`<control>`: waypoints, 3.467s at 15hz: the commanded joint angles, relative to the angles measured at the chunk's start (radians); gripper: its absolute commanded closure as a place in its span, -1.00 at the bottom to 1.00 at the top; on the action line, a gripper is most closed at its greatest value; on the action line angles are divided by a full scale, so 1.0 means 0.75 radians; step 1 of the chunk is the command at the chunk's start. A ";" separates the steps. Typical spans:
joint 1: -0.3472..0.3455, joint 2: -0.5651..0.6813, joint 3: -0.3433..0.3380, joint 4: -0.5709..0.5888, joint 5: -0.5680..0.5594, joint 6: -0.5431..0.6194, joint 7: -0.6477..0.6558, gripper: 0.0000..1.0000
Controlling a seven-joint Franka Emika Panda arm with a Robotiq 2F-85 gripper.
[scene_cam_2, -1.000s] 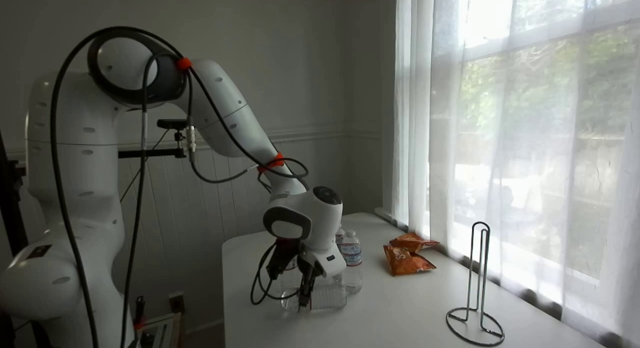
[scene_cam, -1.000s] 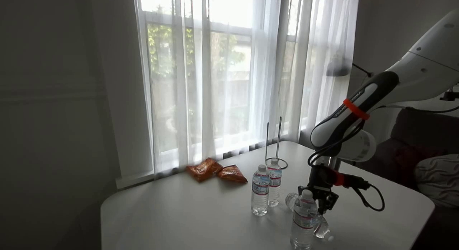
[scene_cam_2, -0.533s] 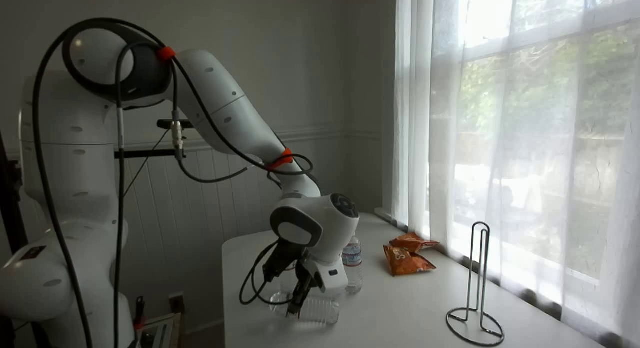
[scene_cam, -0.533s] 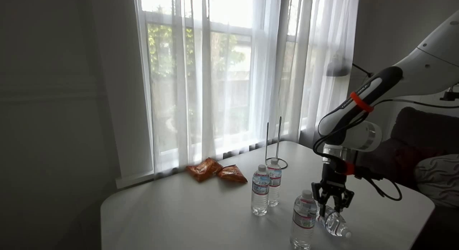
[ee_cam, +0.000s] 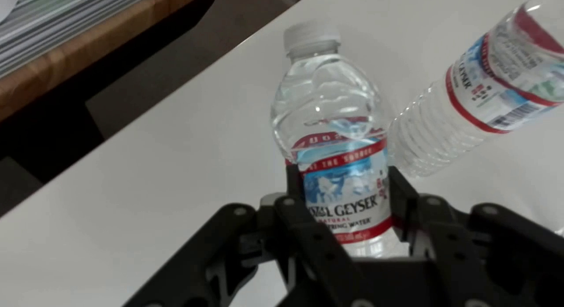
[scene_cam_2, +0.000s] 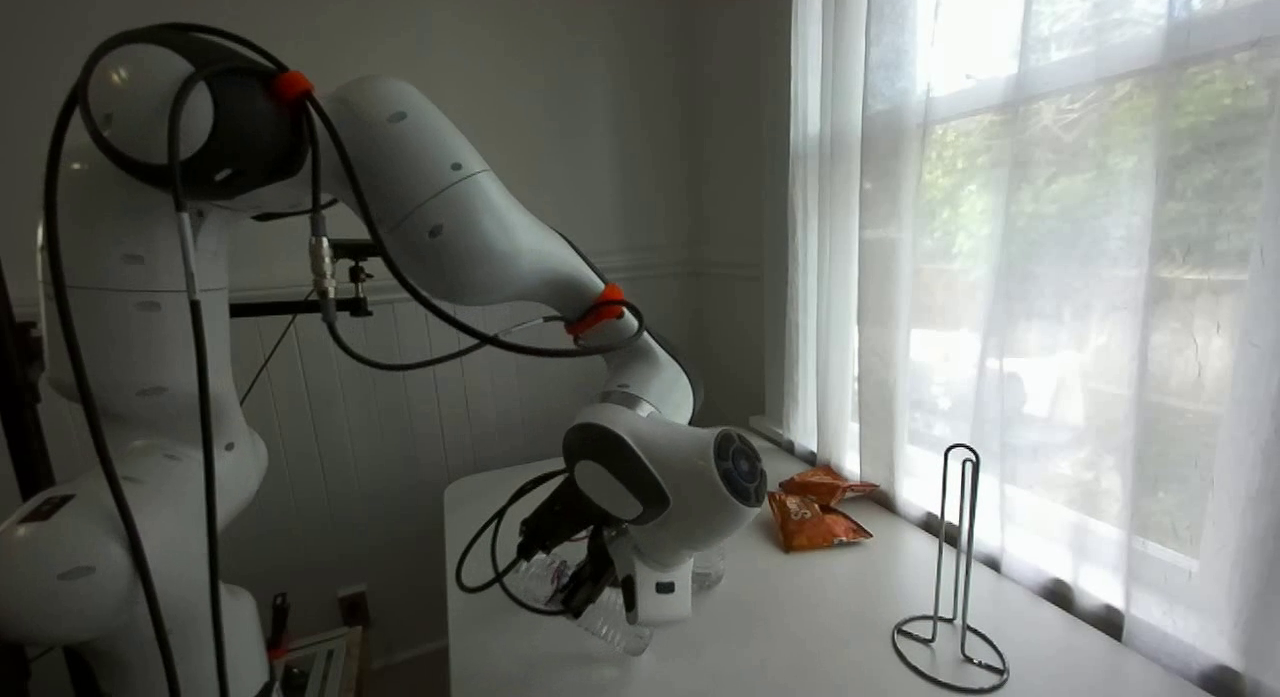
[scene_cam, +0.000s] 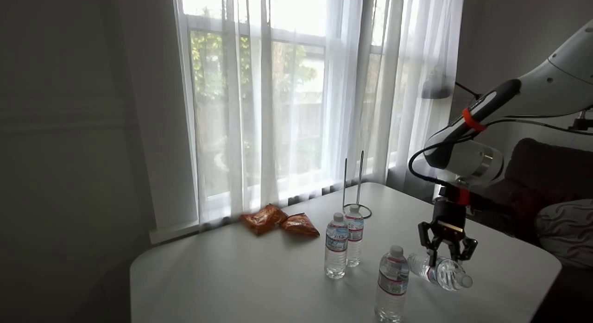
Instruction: Pick up the the fallen water bottles one by one and place them the right way up on the table
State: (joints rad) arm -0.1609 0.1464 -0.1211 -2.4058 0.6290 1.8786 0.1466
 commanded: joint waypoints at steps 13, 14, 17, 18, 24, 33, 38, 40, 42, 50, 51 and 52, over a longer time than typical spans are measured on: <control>-0.103 0.181 -0.122 0.083 0.226 -0.237 0.022 0.57; -0.110 0.198 -0.122 0.089 0.237 -0.255 0.021 0.57; -0.129 0.251 -0.132 0.126 0.251 -0.366 0.042 0.57; -0.136 0.264 -0.136 0.139 0.258 -0.406 0.040 0.57; -0.184 0.359 -0.166 0.214 0.347 -0.558 0.055 0.57; -0.226 0.558 -0.197 0.296 0.574 -0.804 0.234 0.57; -0.221 0.665 -0.210 0.338 0.643 -0.880 0.295 0.57; -0.222 0.707 -0.214 0.354 0.661 -0.918 0.313 0.57; -0.215 0.738 -0.228 0.367 0.673 -0.928 0.328 0.57; -0.191 0.774 -0.294 0.397 0.674 -0.914 0.384 0.29; -0.191 0.774 -0.300 0.399 0.671 -0.912 0.391 -0.30; -0.191 0.774 -0.304 0.401 0.669 -0.912 0.398 -0.43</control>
State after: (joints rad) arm -0.3147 0.7039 -0.3218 -2.1270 1.1221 1.1786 0.4156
